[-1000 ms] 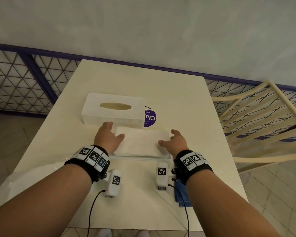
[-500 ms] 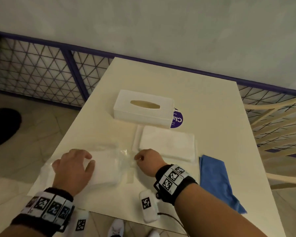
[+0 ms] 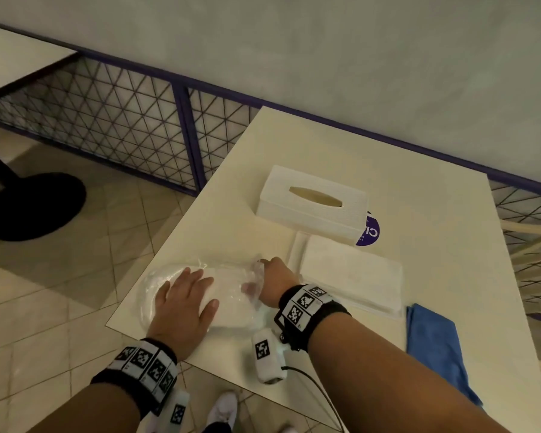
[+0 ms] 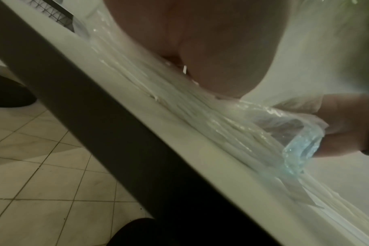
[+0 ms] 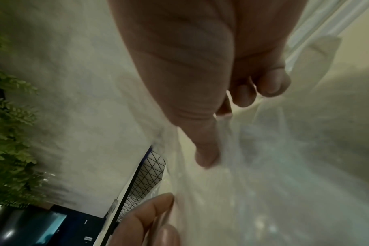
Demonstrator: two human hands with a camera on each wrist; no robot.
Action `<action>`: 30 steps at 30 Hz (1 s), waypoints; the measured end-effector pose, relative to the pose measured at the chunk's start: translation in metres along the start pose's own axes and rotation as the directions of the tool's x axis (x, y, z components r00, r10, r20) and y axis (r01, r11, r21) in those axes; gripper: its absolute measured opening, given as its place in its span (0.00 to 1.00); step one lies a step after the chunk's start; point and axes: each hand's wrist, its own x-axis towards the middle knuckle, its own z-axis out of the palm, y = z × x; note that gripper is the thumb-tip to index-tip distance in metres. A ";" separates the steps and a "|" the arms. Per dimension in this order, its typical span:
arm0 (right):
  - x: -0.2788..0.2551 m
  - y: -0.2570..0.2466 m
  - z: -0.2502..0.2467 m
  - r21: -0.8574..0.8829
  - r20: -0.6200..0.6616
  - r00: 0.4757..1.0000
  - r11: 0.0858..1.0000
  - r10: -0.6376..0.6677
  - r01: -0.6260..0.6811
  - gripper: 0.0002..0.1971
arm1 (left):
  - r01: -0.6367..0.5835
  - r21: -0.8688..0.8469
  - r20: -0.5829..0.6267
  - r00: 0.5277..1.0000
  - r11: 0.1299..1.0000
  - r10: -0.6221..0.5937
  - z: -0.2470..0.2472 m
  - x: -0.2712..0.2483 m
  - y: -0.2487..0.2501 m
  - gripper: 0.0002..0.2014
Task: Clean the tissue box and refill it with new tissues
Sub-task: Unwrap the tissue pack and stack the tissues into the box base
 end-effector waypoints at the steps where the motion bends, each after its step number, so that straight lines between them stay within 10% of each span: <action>1: 0.001 0.000 0.002 0.017 0.006 0.999 0.999 0.033 -0.033 0.28 | 0.006 -0.004 0.002 1.000 1.000 -0.006 0.001 0.000 0.000 0.30; 11: 0.000 -0.009 0.005 0.136 0.065 0.997 0.990 0.030 -0.038 0.23 | 0.065 -0.052 -0.058 0.996 0.997 -0.068 0.005 -0.003 0.002 0.30; 17: -0.010 -0.009 -0.007 0.588 0.052 0.995 0.802 0.086 -0.100 0.30 | 0.111 -0.062 -0.069 0.991 0.992 -0.115 0.001 -0.006 0.001 0.32; 22: -0.018 0.012 -0.009 0.641 -0.121 0.951 0.754 0.283 -0.143 0.12 | 0.144 -0.088 -0.058 0.987 0.986 -0.149 0.001 -0.007 -0.002 0.33; 30: -0.036 0.019 -0.005 0.594 -0.049 0.949 0.773 0.312 -0.224 0.10 | 0.177 -0.082 -0.013 0.984 0.981 -0.179 0.000 -0.009 0.000 0.37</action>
